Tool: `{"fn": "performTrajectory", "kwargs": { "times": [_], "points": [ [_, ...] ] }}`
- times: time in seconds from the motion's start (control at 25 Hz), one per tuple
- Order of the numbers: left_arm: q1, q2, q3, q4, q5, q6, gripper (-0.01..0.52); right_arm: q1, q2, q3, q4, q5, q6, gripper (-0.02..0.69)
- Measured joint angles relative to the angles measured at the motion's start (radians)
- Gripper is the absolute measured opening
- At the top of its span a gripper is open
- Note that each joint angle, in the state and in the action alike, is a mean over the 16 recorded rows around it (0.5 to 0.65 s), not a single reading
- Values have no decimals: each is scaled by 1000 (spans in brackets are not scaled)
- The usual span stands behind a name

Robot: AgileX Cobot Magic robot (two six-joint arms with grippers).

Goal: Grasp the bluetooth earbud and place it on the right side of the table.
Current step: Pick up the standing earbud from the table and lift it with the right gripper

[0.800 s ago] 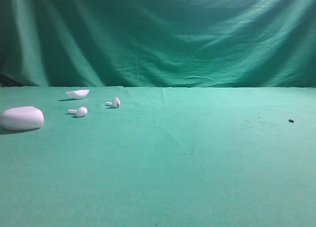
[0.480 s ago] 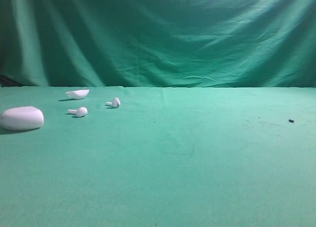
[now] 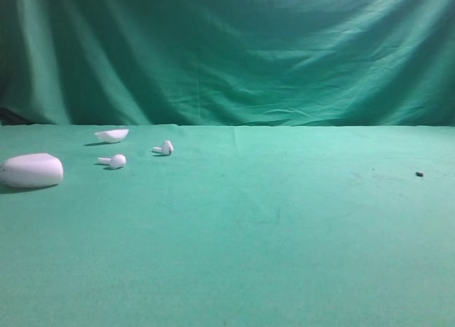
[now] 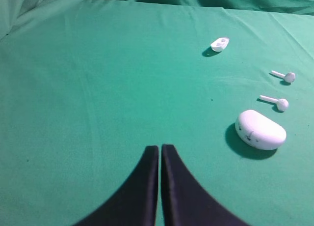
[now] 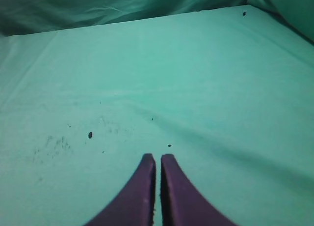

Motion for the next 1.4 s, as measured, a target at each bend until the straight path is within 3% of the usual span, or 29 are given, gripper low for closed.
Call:
{"fn": "performTrajectory", "kwargs": {
  "times": [0.32,0.48,1.04,1.4],
  "points": [
    [0,0,0,0,0,0,0,0,4,-15,95,-231,48,0],
    [0,0,0,0,0,0,0,0,44,-77,98,-268,54,0],
    [0,0,0,0,0,0,0,18,557,-479,13,97,-16,0],
    [0,0,0,0,0,0,0,195,999,-778,8,322,-197,0]
  ]
}}
